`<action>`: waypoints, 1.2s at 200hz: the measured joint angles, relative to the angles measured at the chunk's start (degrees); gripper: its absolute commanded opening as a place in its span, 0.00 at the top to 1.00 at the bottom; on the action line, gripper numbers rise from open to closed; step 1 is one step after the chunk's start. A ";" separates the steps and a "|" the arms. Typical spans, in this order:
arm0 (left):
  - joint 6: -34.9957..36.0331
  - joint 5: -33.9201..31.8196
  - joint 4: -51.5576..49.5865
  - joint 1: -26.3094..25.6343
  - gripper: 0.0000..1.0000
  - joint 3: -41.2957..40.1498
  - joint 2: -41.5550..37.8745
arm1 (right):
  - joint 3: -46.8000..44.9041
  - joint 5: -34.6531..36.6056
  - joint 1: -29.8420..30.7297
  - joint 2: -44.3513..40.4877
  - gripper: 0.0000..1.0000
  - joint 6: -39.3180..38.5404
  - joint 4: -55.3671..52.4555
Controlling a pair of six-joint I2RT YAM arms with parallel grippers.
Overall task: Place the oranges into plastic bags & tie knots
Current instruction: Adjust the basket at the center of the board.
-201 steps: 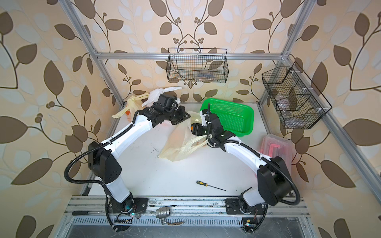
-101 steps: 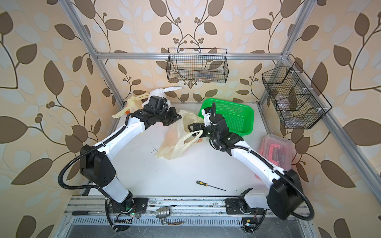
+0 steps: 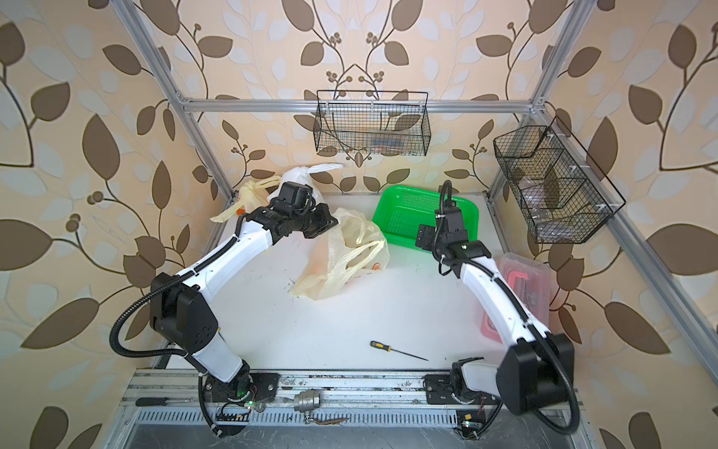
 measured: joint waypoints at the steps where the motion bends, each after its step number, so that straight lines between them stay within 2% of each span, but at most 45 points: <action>1: 0.09 -0.04 -0.07 0.00 1.00 0.00 0.00 | 0.33 0.04 -0.09 0.44 0.17 -0.04 -0.13; 42: 1.38 -0.35 -2.12 0.48 1.00 -0.11 -0.42 | 19.02 3.67 -4.31 20.55 0.19 -1.60 -6.75; 59: 1.53 -0.28 -2.71 1.57 1.00 -0.39 -1.36 | 26.32 5.20 -5.68 28.02 0.24 -2.38 -10.45; 76: 1.79 -0.28 -3.02 3.15 1.00 -0.39 -2.51 | 33.14 7.43 -6.97 35.23 0.33 -3.58 -14.49; 92: 2.19 -0.33 -3.43 4.26 1.00 -0.39 -3.56 | 35.74 8.74 -7.74 39.21 0.41 -4.13 -17.64; 114: 2.45 -0.46 -3.96 5.09 1.00 -0.39 -4.66 | 34.36 7.48 -7.48 40.17 0.49 -5.31 -21.38; 131: 2.47 -0.44 -4.13 5.11 1.00 -0.39 -4.98 | 31.61 4.44 -5.81 39.21 0.52 -5.62 -22.34; 163: 2.54 -0.22 -4.55 5.11 1.00 -0.39 -4.98 | 25.55 -4.48 -0.85 34.40 0.50 -6.38 -22.10; 188: 3.15 0.48 -4.59 5.11 1.00 -0.46 -4.98 | 20.76 -6.97 1.68 25.73 0.28 -5.86 -19.82; 216: 4.90 3.04 -3.85 5.14 1.00 -1.42 -5.05 | 10.19 -4.17 4.33 8.46 0.19 -5.42 -10.47; 240: 5.84 4.44 -3.65 5.11 1.00 -2.16 -5.05 | -3.43 -6.32 9.81 -6.97 0.06 -6.78 1.68</action>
